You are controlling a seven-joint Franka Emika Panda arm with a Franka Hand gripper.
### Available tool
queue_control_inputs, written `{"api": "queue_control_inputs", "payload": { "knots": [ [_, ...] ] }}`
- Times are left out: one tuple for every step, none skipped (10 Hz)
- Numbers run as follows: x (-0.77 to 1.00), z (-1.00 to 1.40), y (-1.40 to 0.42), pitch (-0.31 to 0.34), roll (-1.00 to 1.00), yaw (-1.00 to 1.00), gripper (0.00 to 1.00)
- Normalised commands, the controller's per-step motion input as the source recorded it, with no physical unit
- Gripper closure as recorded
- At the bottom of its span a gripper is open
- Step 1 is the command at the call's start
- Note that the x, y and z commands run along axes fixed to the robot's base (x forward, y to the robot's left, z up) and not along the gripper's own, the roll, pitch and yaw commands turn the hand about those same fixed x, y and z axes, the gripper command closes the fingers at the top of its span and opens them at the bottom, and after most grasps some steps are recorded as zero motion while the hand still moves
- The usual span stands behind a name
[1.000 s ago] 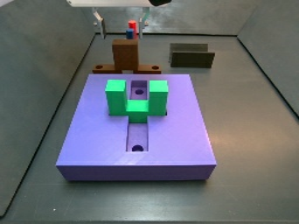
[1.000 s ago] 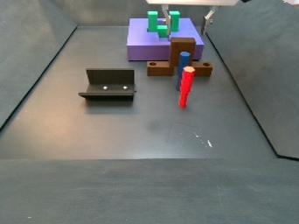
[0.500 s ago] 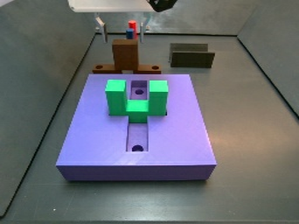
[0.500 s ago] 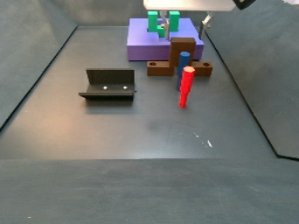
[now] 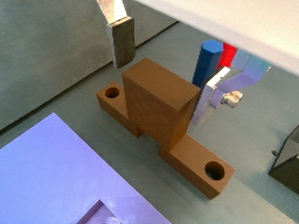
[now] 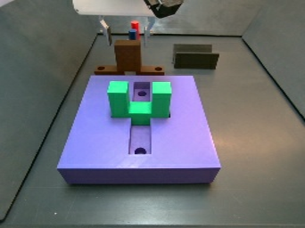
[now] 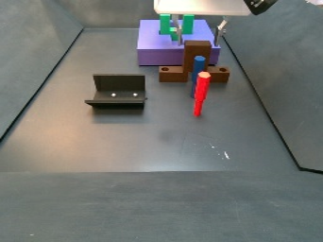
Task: Pick up the brown object. Move up. Move to above the board. Insert the brown object.
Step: Pick up the brown object.
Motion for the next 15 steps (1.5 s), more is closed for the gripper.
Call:
{"api": "queue_control_inputs", "payload": {
  "knots": [
    [0.00,-0.20,0.00,-0.023,0.00,0.00,0.00],
    [0.00,-0.21,0.00,-0.021,0.00,0.00,0.00],
    [0.00,-0.26,0.00,-0.020,0.00,0.00,0.00],
    [0.00,-0.26,0.00,-0.016,0.00,0.00,0.00],
    [0.02,-0.20,0.00,0.000,0.01,0.00,0.00],
    [0.00,-0.04,0.00,0.007,0.06,0.00,0.00],
    [0.00,0.00,0.00,0.000,0.00,0.00,0.00],
    [0.00,0.00,0.00,0.000,0.00,0.00,1.00],
    [0.00,0.00,0.00,0.000,0.00,0.00,1.00],
    [0.00,0.00,0.00,0.000,0.00,0.00,1.00],
    [0.00,0.00,0.00,0.000,0.00,0.00,1.00],
    [0.00,0.00,0.00,0.000,0.00,0.00,1.00],
    [0.00,0.00,0.00,0.000,0.00,0.00,1.00],
    [0.00,0.00,0.00,0.000,0.00,0.00,1.00],
    [0.00,0.00,0.00,0.000,0.00,0.00,1.00]
  ]
}}
